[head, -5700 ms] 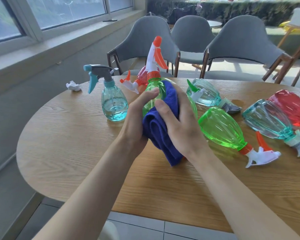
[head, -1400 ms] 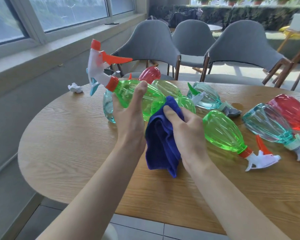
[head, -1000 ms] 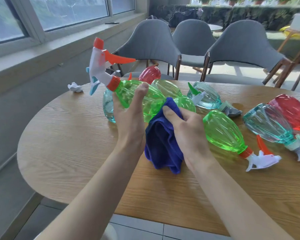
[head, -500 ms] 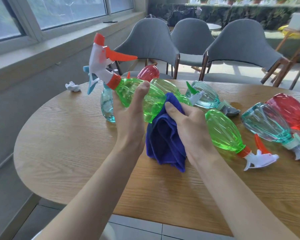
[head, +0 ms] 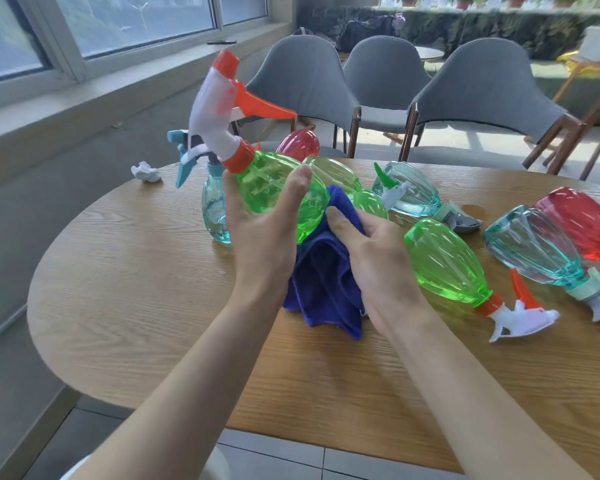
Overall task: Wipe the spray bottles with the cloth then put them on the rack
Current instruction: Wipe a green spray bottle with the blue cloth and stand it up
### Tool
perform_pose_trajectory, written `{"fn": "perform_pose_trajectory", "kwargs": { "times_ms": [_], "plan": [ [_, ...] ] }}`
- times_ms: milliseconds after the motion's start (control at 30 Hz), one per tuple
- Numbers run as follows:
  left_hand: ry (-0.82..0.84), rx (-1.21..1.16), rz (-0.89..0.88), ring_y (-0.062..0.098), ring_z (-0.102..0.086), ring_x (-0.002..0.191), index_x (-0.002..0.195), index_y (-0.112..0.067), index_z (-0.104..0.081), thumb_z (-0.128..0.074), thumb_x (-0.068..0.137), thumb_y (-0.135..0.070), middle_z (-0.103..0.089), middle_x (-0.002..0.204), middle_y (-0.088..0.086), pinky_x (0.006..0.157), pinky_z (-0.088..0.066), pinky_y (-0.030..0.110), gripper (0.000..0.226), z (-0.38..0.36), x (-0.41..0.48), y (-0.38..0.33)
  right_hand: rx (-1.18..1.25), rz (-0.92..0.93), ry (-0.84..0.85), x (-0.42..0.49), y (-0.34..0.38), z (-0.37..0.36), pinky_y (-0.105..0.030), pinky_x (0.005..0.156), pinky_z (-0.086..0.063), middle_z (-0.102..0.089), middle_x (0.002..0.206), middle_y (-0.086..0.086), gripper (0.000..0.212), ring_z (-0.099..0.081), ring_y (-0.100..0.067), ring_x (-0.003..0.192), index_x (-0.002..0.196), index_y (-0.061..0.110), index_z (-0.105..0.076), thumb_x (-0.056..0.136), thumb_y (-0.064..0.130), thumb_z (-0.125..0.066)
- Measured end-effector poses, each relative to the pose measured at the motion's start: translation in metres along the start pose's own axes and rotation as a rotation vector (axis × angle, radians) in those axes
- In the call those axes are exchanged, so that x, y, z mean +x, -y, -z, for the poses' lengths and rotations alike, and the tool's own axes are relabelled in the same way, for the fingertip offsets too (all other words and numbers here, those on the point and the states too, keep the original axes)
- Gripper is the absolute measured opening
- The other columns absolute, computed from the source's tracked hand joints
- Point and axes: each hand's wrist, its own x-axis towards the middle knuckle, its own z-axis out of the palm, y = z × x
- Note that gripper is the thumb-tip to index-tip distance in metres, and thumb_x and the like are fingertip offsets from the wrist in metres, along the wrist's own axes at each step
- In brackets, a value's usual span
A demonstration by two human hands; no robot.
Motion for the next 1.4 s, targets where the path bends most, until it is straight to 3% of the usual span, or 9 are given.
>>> {"fn": "perform_pose_trajectory", "kwargs": {
  "times_ms": [233,500,733,833,967,1067,1200,1300,1400],
  "plan": [
    [0.011,0.073,0.102,0.014,-0.057,0.141,0.157,-0.026,-0.046,-0.089,0.068,-0.059,-0.058,0.154,0.000,0.121,-0.044,0.044,0.104,0.001,0.000,0.003,-0.250,0.181,-0.058,-0.001,-0.001,-0.001,-0.017,0.067,-0.044,-0.064,0.068,0.020,0.019,-0.058,0.000,0.066,0.094,0.024,-0.072,0.107,0.033,-0.063],
    [0.082,0.035,0.206,-0.009,-0.070,0.103,0.128,-0.037,-0.065,-0.086,0.087,-0.039,-0.077,0.113,-0.019,0.094,-0.052,0.025,0.047,0.005,-0.001,0.007,-0.376,0.268,0.039,-0.007,-0.005,-0.009,-0.029,0.115,-0.044,-0.063,0.141,0.016,0.041,-0.058,-0.001,0.130,0.152,0.034,-0.053,0.112,0.039,-0.051],
    [0.180,0.372,0.129,-0.016,-0.062,0.091,0.098,-0.072,-0.056,-0.079,0.088,-0.061,-0.065,0.084,-0.040,0.096,-0.051,0.030,0.029,0.010,0.002,-0.001,-0.148,0.186,-0.231,0.009,-0.002,0.001,-0.027,0.086,-0.051,-0.072,0.094,0.013,0.021,-0.064,-0.004,0.085,0.120,0.024,-0.071,0.111,0.036,-0.055],
    [0.284,0.505,0.073,-0.005,-0.057,0.108,0.150,-0.043,-0.054,-0.072,0.089,-0.070,-0.056,0.111,-0.036,0.099,-0.042,0.028,0.069,0.013,0.001,0.001,0.081,0.049,-0.340,0.020,-0.003,0.005,-0.052,0.106,-0.053,-0.076,0.105,0.006,0.027,-0.070,-0.016,0.101,0.111,0.028,-0.071,0.104,0.047,-0.054],
    [0.397,0.657,0.058,0.015,-0.068,0.117,0.141,-0.033,-0.064,-0.059,0.080,-0.088,-0.073,0.127,-0.011,0.108,-0.052,0.043,0.082,0.015,0.004,0.005,0.337,-0.018,-0.247,0.021,-0.003,0.006,-0.050,0.119,-0.045,-0.069,0.140,0.001,0.050,-0.064,-0.017,0.132,0.139,0.023,-0.066,0.101,0.054,-0.059],
    [0.443,0.681,0.038,0.011,-0.071,0.093,0.116,-0.027,-0.072,-0.061,0.089,-0.071,-0.077,0.097,-0.011,0.091,-0.058,0.040,0.053,0.012,0.005,0.009,0.298,0.020,-0.113,0.014,0.002,0.005,-0.048,0.123,-0.039,-0.065,0.147,0.000,0.069,-0.057,-0.017,0.141,0.148,0.020,-0.061,0.094,0.063,-0.059],
    [0.483,0.610,-0.016,0.012,-0.073,0.087,0.107,-0.029,-0.070,-0.062,0.096,-0.051,-0.076,0.089,-0.009,0.087,-0.061,0.047,0.026,0.010,0.000,0.013,0.067,0.180,-0.028,0.010,0.008,0.009,-0.035,0.091,-0.050,-0.071,0.117,-0.019,0.023,-0.065,-0.016,0.101,0.120,0.018,-0.071,0.111,0.021,-0.051],
    [0.468,0.541,-0.016,0.006,-0.073,0.089,0.111,-0.032,-0.064,-0.069,0.098,-0.035,-0.077,0.094,-0.016,0.086,-0.061,0.035,0.015,0.010,0.001,0.013,-0.087,0.274,-0.035,0.011,0.007,0.011,-0.023,0.083,-0.052,-0.076,0.098,0.007,0.019,-0.069,-0.007,0.089,0.118,0.023,-0.071,0.110,0.015,-0.057],
    [0.476,0.512,-0.035,0.011,-0.072,0.088,0.109,-0.029,-0.061,-0.070,0.096,-0.027,-0.075,0.095,-0.010,0.083,-0.060,0.034,0.016,0.010,0.000,0.008,-0.043,0.213,-0.073,0.012,0.003,0.006,-0.044,0.094,-0.059,-0.079,0.103,-0.001,0.016,-0.073,-0.026,0.098,0.111,0.024,-0.076,0.107,0.031,-0.062]
  ]
}}
